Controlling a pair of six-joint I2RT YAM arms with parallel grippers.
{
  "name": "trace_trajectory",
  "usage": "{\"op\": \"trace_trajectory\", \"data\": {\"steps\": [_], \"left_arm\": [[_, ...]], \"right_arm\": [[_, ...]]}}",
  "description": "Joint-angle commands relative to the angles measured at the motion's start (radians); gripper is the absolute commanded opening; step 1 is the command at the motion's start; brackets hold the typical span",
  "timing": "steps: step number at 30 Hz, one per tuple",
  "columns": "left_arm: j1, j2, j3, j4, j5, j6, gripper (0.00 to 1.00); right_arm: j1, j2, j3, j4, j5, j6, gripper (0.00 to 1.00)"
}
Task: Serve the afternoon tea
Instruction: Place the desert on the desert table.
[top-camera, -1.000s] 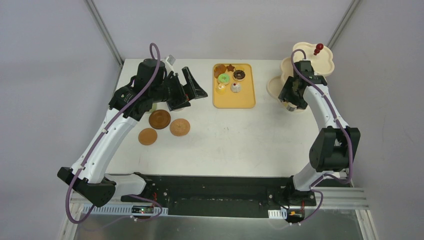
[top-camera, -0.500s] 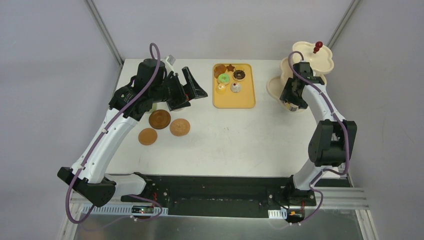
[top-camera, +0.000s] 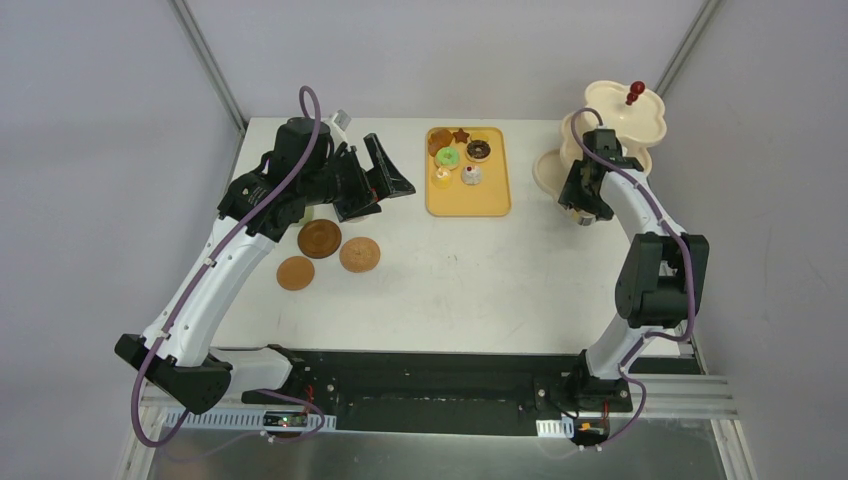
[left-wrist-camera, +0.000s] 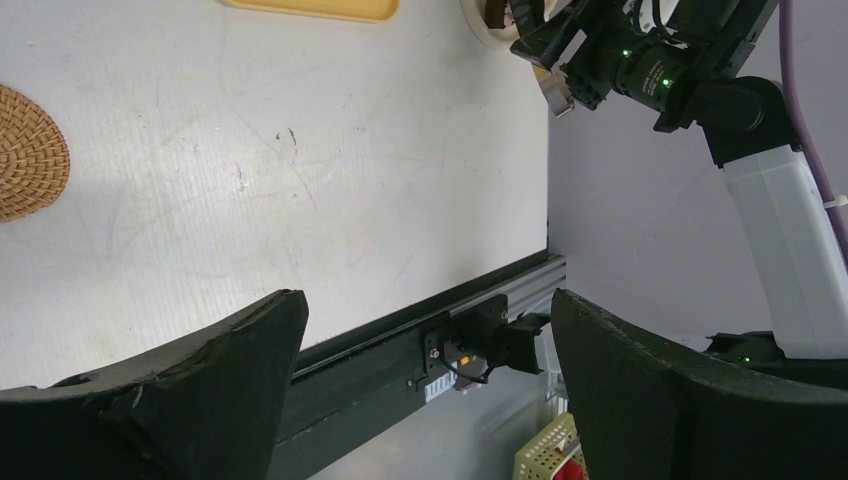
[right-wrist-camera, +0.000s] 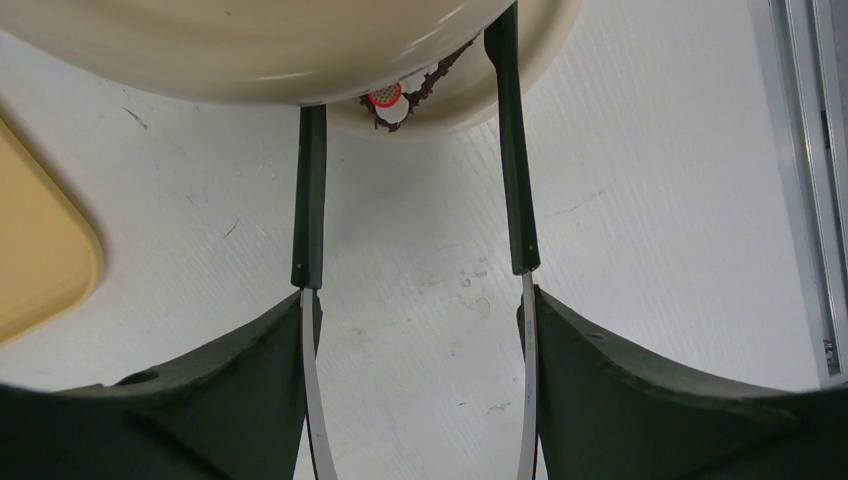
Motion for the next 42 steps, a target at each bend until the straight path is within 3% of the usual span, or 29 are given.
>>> {"op": "trace_trajectory", "data": {"steps": [1, 6, 16, 22, 34, 42], "left_arm": [[0.014, -0.013, 0.009, 0.022, -0.002, -0.007, 0.96], [0.014, -0.01, 0.003, 0.032, 0.009, -0.014, 0.96], [0.014, -0.011, 0.004, 0.032, 0.012, -0.015, 0.96], [0.014, -0.016, 0.0, 0.034, 0.016, -0.015, 0.96], [0.016, -0.033, -0.005, 0.018, 0.009, -0.01, 0.96], [0.015, -0.033, -0.007, 0.024, 0.018, -0.01, 0.96]], "right_arm": [[-0.004, -0.024, -0.019, 0.039, 0.005, -0.028, 0.24], [0.004, -0.025, -0.025, 0.038, 0.01, -0.037, 0.53], [0.021, -0.038, -0.03, 0.036, 0.025, -0.055, 0.75], [0.032, -0.046, -0.075, 0.075, 0.041, -0.062, 0.81], [0.051, -0.199, -0.26, 0.279, 0.119, -0.136, 0.81], [0.054, -0.297, -0.315, 0.24, 0.017, -0.118, 0.81]]}}
